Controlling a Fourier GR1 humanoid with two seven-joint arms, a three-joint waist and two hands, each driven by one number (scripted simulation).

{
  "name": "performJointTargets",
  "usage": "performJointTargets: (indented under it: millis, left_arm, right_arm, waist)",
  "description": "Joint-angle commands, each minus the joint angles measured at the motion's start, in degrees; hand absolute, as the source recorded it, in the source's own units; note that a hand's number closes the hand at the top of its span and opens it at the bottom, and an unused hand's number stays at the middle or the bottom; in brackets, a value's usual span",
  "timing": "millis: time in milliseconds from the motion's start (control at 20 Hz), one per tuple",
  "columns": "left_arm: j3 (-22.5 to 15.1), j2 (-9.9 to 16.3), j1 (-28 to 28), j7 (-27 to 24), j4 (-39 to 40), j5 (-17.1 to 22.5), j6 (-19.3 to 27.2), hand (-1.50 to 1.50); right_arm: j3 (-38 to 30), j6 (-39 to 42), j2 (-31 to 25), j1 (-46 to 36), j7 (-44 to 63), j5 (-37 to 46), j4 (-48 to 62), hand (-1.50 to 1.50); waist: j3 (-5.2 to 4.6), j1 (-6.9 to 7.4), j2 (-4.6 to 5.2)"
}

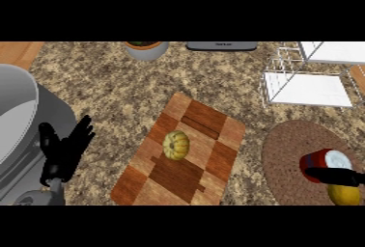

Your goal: Pick the can from the placemat and place it in the tiered shelf

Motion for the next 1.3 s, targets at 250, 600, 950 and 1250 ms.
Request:
performJointTargets:
  millis: [250, 600, 950, 1250]
  left_arm:
    - [-0.14, -0.76, -0.31, 2.64, -2.52, -1.2, 0.89, 0.0]
    - [1.8, -1.77, -1.08, -0.92, 2.56, -1.77, -1.84, 0.0]
    - [3.11, -4.52, -2.19, -2.37, 4.96, -4.2, -1.78, 0.0]
    - [1.91, -4.69, -0.89, -1.61, 2.34, -5.42, -0.48, 0.0]
  right_arm:
    - [-0.53, 2.97, 5.46, -3.68, 10.26, 7.01, 6.81, -1.5]
    - [-4.99, -0.35, 10.64, -4.5, -0.29, 8.99, 14.77, -1.5]
    - [-6.99, 3.6, 14.87, -6.59, -3.92, 10.93, 15.88, -1.5]
    - [-4.45, 8.56, 14.12, -6.73, -14.3, 4.95, 20.21, 1.5]
  waist:
    - [0.04, -0.01, -0.08]
    - [0.06, -0.44, -0.06]
    - [0.06, -0.5, -0.1]
    - [0.08, -0.38, -0.08]
